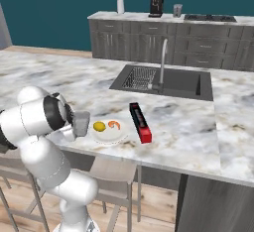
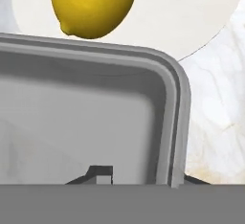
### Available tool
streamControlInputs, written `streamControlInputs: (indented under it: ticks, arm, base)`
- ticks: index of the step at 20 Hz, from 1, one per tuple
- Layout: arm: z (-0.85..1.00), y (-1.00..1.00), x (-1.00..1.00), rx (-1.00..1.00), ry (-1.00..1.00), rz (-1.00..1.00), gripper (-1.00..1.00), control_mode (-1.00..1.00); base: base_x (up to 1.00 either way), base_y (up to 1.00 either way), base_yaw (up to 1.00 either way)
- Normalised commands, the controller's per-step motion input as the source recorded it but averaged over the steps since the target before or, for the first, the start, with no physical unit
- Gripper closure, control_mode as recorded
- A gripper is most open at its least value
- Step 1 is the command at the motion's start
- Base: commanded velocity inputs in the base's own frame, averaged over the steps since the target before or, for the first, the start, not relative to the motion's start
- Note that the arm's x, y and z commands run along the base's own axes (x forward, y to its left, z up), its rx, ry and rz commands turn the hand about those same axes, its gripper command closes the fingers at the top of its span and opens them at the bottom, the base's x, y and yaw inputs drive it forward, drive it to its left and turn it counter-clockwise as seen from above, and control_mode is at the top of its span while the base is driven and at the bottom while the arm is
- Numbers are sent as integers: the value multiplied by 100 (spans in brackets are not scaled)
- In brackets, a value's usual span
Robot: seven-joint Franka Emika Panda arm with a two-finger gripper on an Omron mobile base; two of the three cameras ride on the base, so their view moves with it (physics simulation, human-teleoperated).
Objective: Retrieve the tupperware and aluminum foil from the cabinet and place them on the dining counter near the plate with lemon and shrimp to prepare for storing leftovers.
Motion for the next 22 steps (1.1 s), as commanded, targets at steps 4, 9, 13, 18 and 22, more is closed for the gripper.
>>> streamControlInputs:
  ticks: [4,9,13,18,22]
  arm:
    - [6,1,0,0,0,0,-100,-100]
    - [34,0,-10,0,0,0,-100,-100]
    - [44,0,-36,0,-5,0,-100,-100]
    - [50,0,-74,0,-17,0,-100,-100]
    - [67,0,-93,0,-31,2,-100,-100]
  base:
    - [0,0,0]
    - [0,0,0]
    - [0,0,0]
    - [0,0,0]
    - [0,0,0]
